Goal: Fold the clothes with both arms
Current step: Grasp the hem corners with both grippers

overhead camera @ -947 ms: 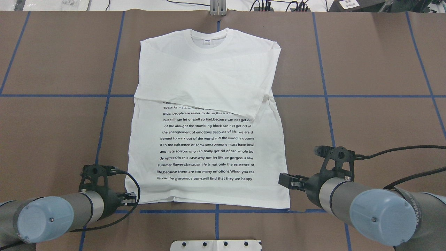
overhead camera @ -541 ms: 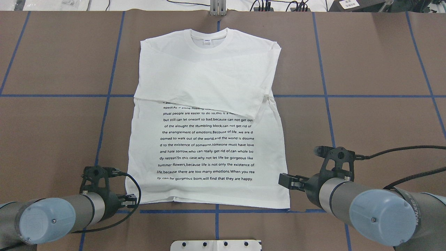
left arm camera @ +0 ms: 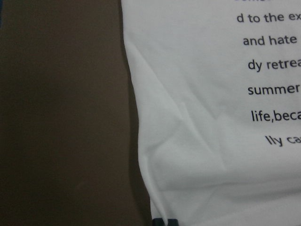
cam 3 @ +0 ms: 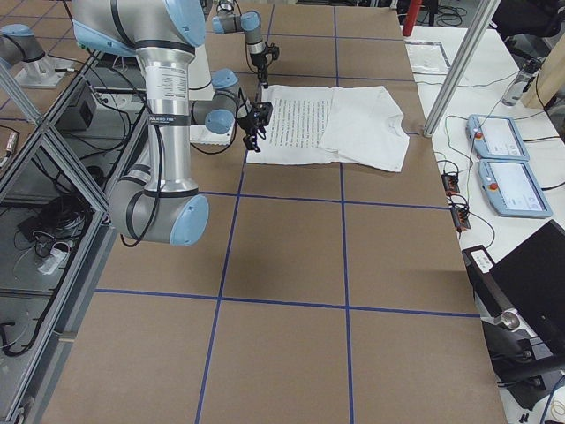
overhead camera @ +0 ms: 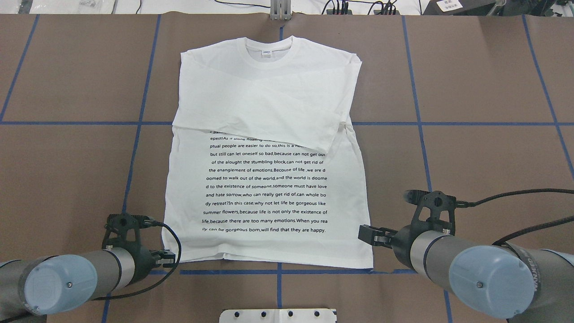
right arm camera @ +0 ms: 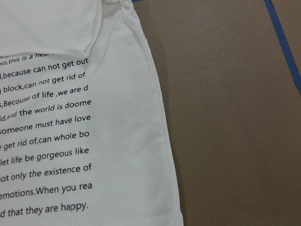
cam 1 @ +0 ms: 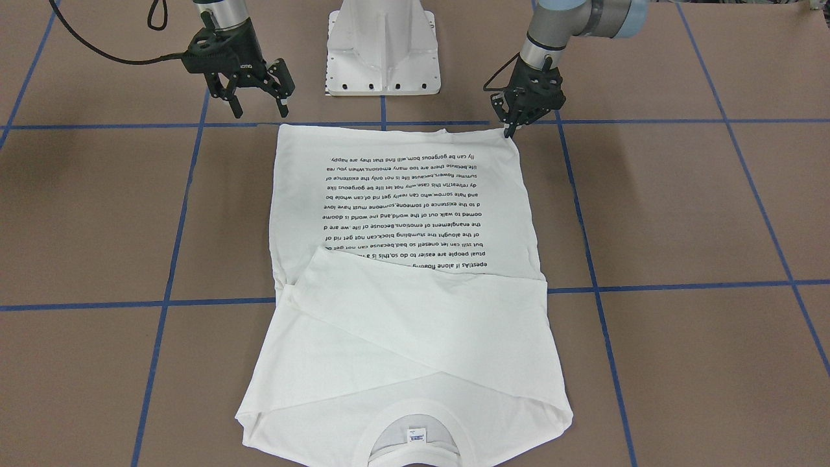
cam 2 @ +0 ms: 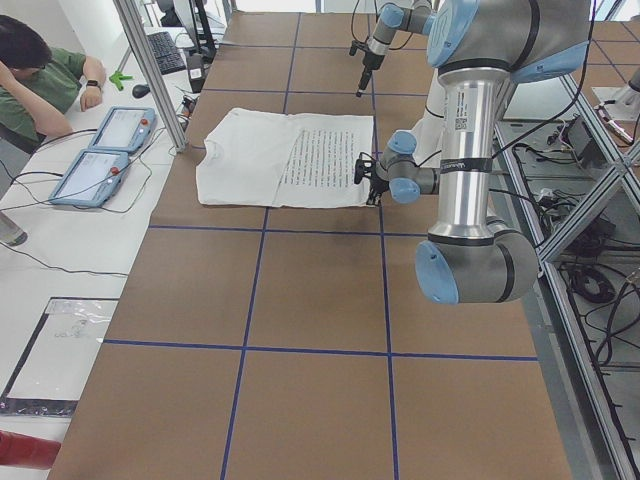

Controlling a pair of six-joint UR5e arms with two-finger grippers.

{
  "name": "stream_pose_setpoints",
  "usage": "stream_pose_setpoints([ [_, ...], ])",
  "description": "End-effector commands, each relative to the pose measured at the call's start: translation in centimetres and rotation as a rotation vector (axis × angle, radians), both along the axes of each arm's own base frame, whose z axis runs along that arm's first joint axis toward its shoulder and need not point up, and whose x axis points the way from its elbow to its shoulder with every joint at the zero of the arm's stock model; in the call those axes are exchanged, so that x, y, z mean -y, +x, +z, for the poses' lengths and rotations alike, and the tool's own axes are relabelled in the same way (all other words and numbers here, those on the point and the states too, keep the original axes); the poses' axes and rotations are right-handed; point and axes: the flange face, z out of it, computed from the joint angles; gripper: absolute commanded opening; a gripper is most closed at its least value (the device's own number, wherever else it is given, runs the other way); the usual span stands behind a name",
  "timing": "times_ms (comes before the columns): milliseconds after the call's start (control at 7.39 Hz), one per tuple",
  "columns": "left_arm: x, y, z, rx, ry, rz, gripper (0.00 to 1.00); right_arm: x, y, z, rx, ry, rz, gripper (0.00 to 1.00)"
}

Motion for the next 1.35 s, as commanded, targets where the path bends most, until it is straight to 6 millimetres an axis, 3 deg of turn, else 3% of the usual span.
stream_pose_setpoints([
  [0,-0.1,-1.2,-2.8,-0.054,0.010,0.001,0.00,-1.6,-1.2,0.4,-0.002,0.009,0.029,1.00],
  [135,-0.3,-2.0,-4.6,-0.092,0.014,0.003,0.00,-3.1,-2.3,0.7,0.003,0.013,0.059,0.97],
  [406,-0.2,-1.7,-6.5,-0.132,0.021,0.005,0.00,-5.2,-5.3,3.4,-0.037,0.041,0.099,0.70],
  [541,-0.2,-1.7,-6.8,-0.140,0.020,0.006,0.00,-5.3,-6.2,4.4,-0.042,0.045,0.099,0.55],
  [676,-0.2,-1.7,-6.9,-0.142,0.019,0.005,0.00,-5.7,-6.5,4.6,-0.046,0.046,0.091,0.47],
  [1217,-0.2,-1.7,-7.0,-0.145,0.018,0.004,0.00,-7.0,-7.5,5.3,-0.064,0.064,0.070,0.46],
])
